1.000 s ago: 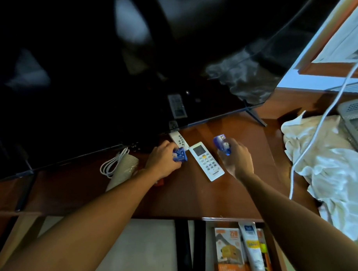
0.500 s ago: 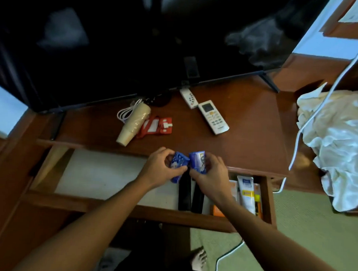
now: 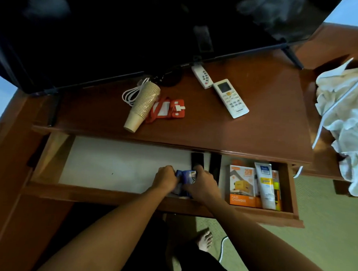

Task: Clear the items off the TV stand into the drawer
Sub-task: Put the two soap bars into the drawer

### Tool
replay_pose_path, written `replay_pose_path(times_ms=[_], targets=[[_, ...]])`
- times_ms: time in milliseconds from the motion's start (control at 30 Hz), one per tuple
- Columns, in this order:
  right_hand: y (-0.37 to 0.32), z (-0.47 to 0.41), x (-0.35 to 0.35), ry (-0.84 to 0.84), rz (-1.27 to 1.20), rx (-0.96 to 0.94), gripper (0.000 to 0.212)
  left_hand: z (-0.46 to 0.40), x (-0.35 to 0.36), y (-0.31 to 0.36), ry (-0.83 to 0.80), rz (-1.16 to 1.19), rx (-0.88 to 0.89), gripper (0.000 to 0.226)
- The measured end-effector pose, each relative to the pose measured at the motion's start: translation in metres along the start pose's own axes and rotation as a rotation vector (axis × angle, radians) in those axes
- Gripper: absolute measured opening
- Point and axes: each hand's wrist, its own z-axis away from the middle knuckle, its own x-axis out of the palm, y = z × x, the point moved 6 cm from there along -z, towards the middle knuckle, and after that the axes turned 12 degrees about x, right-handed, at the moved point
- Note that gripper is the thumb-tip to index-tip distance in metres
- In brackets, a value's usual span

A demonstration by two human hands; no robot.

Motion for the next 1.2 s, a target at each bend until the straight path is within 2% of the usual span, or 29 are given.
replay_pose_path(times_ms=[67,233,367,433,500,600,667,733,800,900,1033,1200], targets=[[-0.007,-0.006,0.006,-0.007,0.047,0.009,0.062,-0.002,0.0,-0.004,-0.031,0.037,0.006,0.029],[-0.018,-0.011,0.008,0.013,0.111,-0.01,0.064,-0.005,-0.012,-0.011,-0.045,0.213,-0.023,0.042],[-0.012,-0.008,-0.001,-0.049,0.137,-0.038,0.072,-0.002,-0.001,-0.006,-0.147,0.183,0.022,0.035],[-0.006,-0.007,-0.009,-0.046,0.151,-0.053,0.068,0.0,0.0,-0.003,-0.152,0.161,0.006,0.037],[0.001,-0.007,-0.02,0.041,0.126,-0.076,0.057,-0.001,-0.005,0.005,-0.096,0.097,0.019,0.045],[0.014,-0.011,-0.037,0.208,0.154,-0.131,0.036,-0.005,-0.009,0.034,-0.024,-0.094,0.186,0.051],[0.022,-0.017,-0.042,0.307,0.339,-0.189,0.03,-0.008,-0.002,0.057,-0.051,-0.168,0.289,0.047],[0.026,-0.025,-0.04,0.367,0.589,-0.26,0.031,-0.015,0.006,0.07,-0.063,-0.157,0.284,0.037],[0.029,-0.03,-0.034,0.351,0.72,-0.32,0.034,-0.023,0.013,0.077,-0.073,-0.144,0.236,0.03],[0.027,-0.035,-0.028,0.304,0.763,-0.394,0.039,-0.029,0.023,0.081,-0.059,-0.162,0.201,0.028],[0.032,-0.041,-0.025,0.25,0.834,-0.449,0.038,-0.03,0.031,0.083,0.005,-0.209,0.214,0.042],[0.037,-0.038,-0.022,0.203,0.954,-0.425,0.051,-0.027,0.036,0.084,0.057,-0.227,0.24,0.046]])
